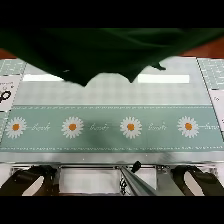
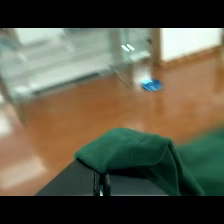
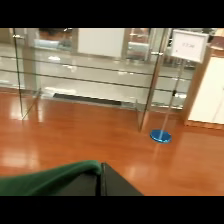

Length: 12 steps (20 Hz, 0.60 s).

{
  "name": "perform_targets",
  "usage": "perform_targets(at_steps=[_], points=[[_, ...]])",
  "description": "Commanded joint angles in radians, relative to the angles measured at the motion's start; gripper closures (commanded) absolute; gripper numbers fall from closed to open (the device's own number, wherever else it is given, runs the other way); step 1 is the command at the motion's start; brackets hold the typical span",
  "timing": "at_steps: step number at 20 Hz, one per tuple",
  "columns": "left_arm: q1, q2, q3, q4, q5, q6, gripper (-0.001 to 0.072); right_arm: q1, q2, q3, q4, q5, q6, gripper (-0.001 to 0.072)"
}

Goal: Fold the shirts.

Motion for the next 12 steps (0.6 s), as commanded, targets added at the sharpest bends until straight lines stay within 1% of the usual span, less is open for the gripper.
perform_targets(at_steps=[1, 3, 4, 6, 7, 8, 9, 12], points=[[0.004, 0.040, 0.024, 0.142, 0.002, 0.017, 0.0682, 0.000, 0.031, 0.050, -0.079, 0.225, 0.045, 0.0692], [0.004, 0.032, 0.021, 0.206, -0.006, 0.018, 0.0682, 0.000, 0.005, 0.050, -0.078, 0.428, 0.044, 0.0692], [0.004, 0.019, 0.018, 0.219, -0.032, 0.024, 0.0682, 0.000, -0.021, 0.050, -0.069, 0.537, 0.044, 0.0692], [0.004, -0.023, -0.009, 0.219, -0.130, 0.070, 0.0682, 0.000, -0.097, 0.044, -0.022, 0.741, 0.043, 0.0692], [0.004, -0.053, -0.039, 0.219, -0.188, 0.085, 0.0682, 0.002, -0.136, 0.026, -0.003, 0.801, 0.039, 0.0692], [0.004, -0.084, -0.076, 0.223, -0.236, 0.103, 0.0682, 0.011, -0.160, -0.009, -0.003, 0.793, 0.039, 0.0692], [0.004, -0.119, -0.127, 0.232, -0.265, 0.108, 0.0682, 0.029, -0.180, -0.060, -0.026, 0.744, 0.039, 0.0692], [0.014, -0.224, -0.302, 0.240, -0.253, 0.091, 0.0682, 0.096, -0.243, -0.238, -0.076, 0.549, 0.045, 0.0692]])
